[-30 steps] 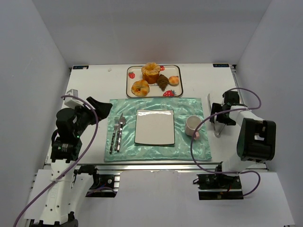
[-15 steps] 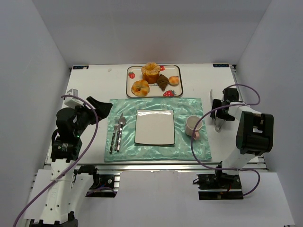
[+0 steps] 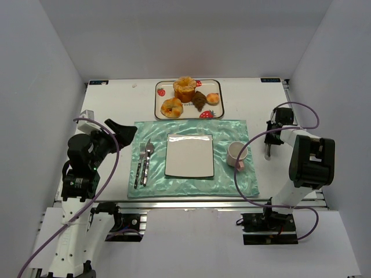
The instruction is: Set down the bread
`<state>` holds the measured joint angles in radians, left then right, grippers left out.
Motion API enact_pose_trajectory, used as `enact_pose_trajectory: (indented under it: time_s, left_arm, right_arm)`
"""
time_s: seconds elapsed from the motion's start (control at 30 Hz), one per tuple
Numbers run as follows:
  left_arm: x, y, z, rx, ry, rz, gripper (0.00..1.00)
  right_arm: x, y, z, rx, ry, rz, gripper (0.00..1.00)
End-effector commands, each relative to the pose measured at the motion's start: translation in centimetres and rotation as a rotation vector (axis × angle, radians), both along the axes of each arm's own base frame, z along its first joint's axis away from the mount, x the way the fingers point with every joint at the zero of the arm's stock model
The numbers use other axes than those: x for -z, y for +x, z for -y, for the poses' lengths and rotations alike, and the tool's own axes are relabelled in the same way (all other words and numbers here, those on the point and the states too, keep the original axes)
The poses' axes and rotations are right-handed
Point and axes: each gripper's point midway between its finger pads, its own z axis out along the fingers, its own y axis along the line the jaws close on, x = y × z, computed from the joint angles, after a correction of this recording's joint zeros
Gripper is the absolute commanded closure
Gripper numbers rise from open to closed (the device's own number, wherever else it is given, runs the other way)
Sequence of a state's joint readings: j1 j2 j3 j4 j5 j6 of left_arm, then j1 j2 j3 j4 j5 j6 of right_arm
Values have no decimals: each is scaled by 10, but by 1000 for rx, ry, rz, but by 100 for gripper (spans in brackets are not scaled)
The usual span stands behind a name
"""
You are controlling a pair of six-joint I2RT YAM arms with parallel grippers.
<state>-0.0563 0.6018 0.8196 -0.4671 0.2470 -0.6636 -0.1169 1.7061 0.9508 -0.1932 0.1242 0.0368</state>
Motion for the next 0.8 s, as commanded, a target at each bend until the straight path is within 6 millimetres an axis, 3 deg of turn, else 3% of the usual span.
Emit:
enact_pose_trajectory:
  time_s: [0.0, 0.1, 0.27, 0.43, 0.57, 0.67, 0.77]
  left_arm:
    - [-13, -3, 1, 1, -8, 31, 2]
    - [-14, -4, 1, 4, -9, 35, 2]
    - [-16, -4, 4, 17, -12, 44, 2]
    - [-16, -3, 6, 33, -15, 50, 2]
    - [-19, -4, 7, 38, -11, 55, 2]
    - [-22, -7, 6, 34, -6, 56, 2]
    - [-21, -10, 4, 25, -6, 54, 2]
  right_arm:
    - [5, -11, -6, -81, 13, -20, 85]
    - [1, -15, -11, -168, 2, -7, 99]
    - [5, -33, -12, -327, -40, -62, 100]
    - [16, -38, -13, -484, -78, -103, 100]
    - [22, -29, -14, -533, -76, -109, 90]
    - [20, -16, -16, -552, -72, -87, 72]
    - [21, -6, -16, -568, -67, -82, 65]
